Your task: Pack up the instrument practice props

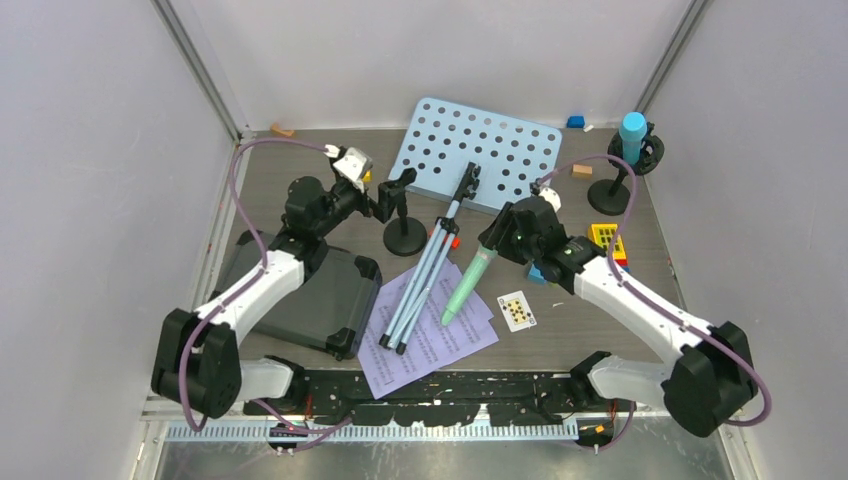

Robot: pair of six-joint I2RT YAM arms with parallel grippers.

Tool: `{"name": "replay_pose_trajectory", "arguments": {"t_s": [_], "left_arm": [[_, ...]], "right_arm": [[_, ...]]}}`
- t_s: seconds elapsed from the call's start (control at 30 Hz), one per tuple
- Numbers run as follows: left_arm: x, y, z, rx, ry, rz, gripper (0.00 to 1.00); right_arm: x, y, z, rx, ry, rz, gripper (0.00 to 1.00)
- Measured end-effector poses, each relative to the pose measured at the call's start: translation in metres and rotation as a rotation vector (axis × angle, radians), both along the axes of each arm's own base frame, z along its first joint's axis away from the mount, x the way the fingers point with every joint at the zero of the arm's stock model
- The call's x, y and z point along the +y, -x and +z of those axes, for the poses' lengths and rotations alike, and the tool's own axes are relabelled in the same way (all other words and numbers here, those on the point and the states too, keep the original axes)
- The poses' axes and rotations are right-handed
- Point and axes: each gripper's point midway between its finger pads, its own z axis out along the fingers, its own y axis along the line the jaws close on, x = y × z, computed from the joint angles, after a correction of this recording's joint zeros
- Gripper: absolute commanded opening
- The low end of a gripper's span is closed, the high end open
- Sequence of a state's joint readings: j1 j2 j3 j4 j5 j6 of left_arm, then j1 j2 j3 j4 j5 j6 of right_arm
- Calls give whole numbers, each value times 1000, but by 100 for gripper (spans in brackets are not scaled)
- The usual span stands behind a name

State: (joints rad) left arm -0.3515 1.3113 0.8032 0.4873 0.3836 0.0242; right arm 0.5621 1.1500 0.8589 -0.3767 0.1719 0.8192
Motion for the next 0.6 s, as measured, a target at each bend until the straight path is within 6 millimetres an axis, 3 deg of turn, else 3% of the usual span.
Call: {"name": "replay_pose_trajectory", "arguments": {"t_s": [0.13, 0.27, 0.43, 0.47, 0.6], "left_arm": [[9, 7, 30, -100, -12, 38, 100], [9, 10, 39, -147, -41, 48, 100], [9, 10, 31, -151, -86, 58, 100], [10, 10, 30, -149, -91, 60, 100], [11, 9, 27, -150, -114, 71, 100]], "right_arm": [[5, -7, -38, 87, -20, -25, 14], [15, -11, -76, 170, -29, -26, 18], [24, -17, -105, 220, -32, -27, 44], [24, -18, -107, 224, -30, -28, 52], [26, -22, -109, 219, -20, -21, 66]]}}
